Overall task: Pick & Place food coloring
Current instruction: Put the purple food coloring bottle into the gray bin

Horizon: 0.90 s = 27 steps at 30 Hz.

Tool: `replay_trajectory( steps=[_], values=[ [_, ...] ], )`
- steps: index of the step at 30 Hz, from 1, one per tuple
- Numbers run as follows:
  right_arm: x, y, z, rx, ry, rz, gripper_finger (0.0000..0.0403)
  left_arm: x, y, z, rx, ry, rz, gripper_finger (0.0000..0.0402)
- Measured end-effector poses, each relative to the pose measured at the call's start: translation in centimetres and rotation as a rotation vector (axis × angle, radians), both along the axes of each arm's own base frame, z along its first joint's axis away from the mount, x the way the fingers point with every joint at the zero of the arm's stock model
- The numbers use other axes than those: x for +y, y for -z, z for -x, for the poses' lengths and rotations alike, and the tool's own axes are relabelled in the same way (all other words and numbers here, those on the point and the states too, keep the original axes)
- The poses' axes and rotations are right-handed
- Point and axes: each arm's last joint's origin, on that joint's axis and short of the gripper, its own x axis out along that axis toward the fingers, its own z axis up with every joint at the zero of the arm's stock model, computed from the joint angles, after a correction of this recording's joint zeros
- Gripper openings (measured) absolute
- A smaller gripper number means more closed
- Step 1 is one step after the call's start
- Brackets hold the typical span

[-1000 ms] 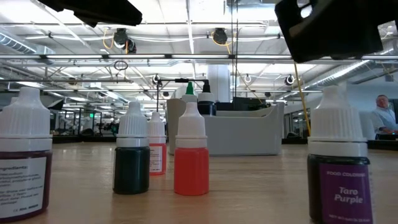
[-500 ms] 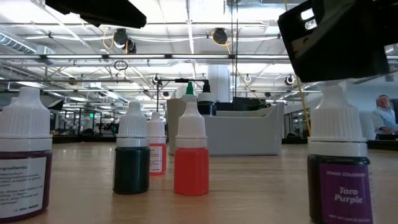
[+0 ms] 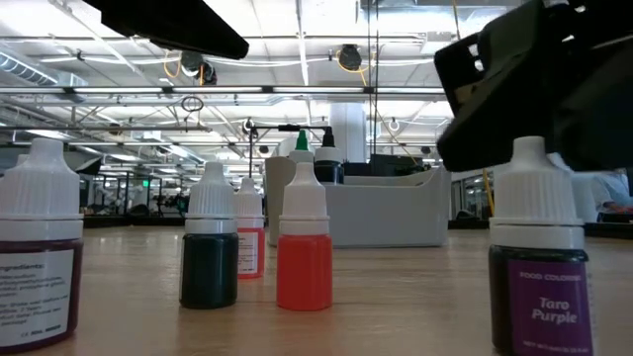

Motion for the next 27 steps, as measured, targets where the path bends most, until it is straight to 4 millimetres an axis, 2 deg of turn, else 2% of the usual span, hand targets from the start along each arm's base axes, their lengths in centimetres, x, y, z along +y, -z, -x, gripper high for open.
replay_trajectory(
  steps=[6, 18, 27],
  values=[
    [-0.37, 0.54, 0.34, 0.028, 0.026, -0.031, 0.0137, 0.03, 0.07, -0.12, 0.02, 0.042, 0.03, 0.0037],
    [-0.23, 0.35, 0.34, 0.01, -0.003, -0.06, 0.0138, 0.01, 0.05, -0.12, 0.017, 0.039, 0.039, 0.0037],
    [0.14, 0.01, 0.42, -0.019, -0.012, -0.084, 0.0168, 0.01, 0.06, -0.12, 0.017, 0.039, 0.037, 0.0037]
  ],
)
